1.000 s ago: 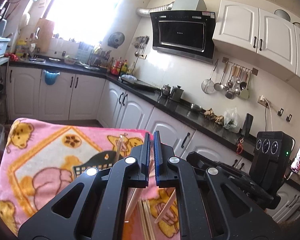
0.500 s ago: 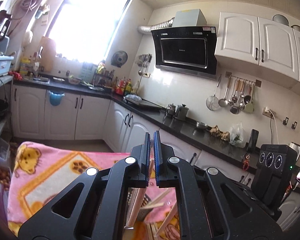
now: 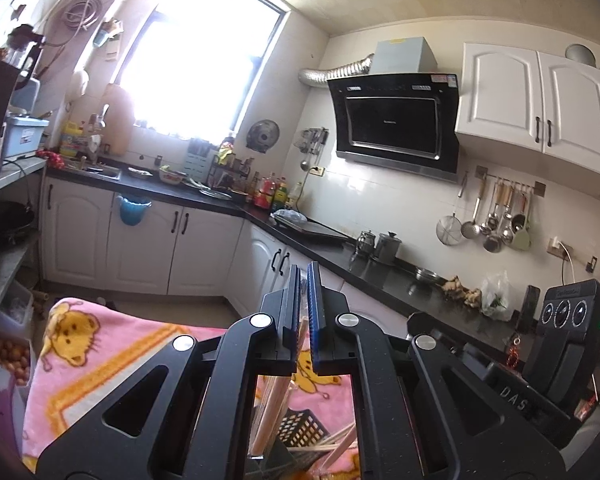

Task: Organize utensils
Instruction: 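Lift both held chopsticks and carry them above the green caddy, then lower both chopsticks into the caddy and open both tools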

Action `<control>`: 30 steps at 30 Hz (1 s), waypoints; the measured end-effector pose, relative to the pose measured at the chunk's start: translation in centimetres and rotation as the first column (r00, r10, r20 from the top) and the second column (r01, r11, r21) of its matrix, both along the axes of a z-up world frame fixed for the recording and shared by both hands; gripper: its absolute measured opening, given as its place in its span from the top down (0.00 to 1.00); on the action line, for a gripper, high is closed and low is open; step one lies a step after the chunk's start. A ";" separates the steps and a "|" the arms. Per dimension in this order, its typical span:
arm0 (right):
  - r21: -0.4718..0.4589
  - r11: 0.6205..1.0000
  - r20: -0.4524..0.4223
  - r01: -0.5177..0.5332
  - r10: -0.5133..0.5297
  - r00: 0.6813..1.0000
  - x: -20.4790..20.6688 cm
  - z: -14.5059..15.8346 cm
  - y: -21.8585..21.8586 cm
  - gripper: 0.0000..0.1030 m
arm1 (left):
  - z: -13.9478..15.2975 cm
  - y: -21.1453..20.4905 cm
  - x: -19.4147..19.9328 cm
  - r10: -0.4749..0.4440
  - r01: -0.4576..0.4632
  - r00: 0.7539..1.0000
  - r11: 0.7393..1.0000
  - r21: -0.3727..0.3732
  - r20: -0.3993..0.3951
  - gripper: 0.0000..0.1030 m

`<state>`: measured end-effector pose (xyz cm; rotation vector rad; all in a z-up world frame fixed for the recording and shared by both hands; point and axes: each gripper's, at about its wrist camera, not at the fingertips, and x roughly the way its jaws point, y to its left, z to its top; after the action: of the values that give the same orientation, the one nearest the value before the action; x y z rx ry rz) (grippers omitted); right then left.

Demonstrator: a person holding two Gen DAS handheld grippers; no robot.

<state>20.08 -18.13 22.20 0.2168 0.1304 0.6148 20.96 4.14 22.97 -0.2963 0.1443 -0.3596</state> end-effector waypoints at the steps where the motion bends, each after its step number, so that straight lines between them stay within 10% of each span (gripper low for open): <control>1: 0.003 1.000 0.003 0.000 0.000 1.000 0.2 0.0 0.0 0.95 | -0.1 0.1 0.2 0.006 -0.006 1.000 1.000 -0.001 0.000 0.98; 30: 0.028 0.998 -0.053 0.052 -0.051 0.997 6.4 -5.2 3.4 0.94 | -7.2 0.9 3.8 0.076 -0.079 0.994 0.997 -0.027 -0.076 0.98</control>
<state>26.45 -14.73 16.97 0.2637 0.1661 0.5604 24.71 5.03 15.75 -0.3445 0.2007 -0.2741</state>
